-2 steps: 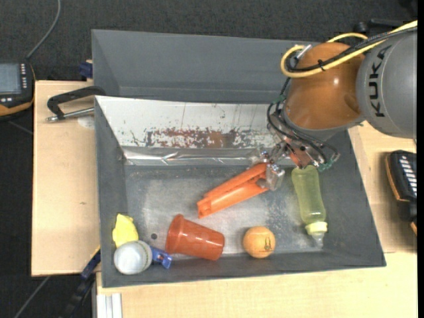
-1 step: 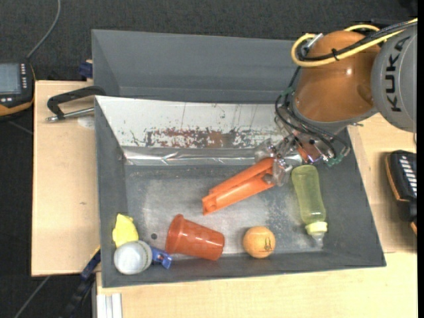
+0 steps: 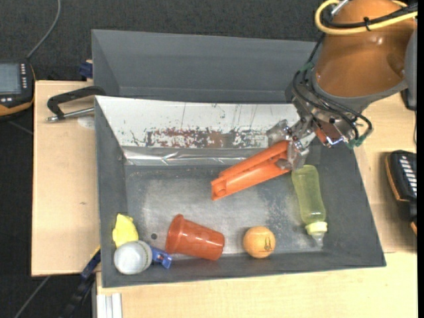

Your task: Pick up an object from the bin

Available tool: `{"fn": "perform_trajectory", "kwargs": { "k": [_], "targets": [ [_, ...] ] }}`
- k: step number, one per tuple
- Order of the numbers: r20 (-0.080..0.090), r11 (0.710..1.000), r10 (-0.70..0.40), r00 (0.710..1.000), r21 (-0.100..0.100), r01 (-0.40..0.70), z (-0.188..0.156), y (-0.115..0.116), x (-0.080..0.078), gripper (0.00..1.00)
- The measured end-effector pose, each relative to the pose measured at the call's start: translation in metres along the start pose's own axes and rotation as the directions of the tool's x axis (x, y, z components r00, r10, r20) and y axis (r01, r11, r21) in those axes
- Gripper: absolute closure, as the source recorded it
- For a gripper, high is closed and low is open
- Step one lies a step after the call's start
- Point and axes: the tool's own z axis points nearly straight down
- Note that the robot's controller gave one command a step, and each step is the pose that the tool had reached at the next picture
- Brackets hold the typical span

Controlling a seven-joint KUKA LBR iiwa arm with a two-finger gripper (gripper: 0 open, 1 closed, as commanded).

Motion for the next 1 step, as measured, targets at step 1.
{"fn": "perform_trajectory", "kwargs": {
  "k": [1],
  "targets": [
    [0.003, 1.0, -0.016, 1.0, 0.001, 0.016, -0.0695, -0.0082, -0.0055, 1.0]
  ]
}}
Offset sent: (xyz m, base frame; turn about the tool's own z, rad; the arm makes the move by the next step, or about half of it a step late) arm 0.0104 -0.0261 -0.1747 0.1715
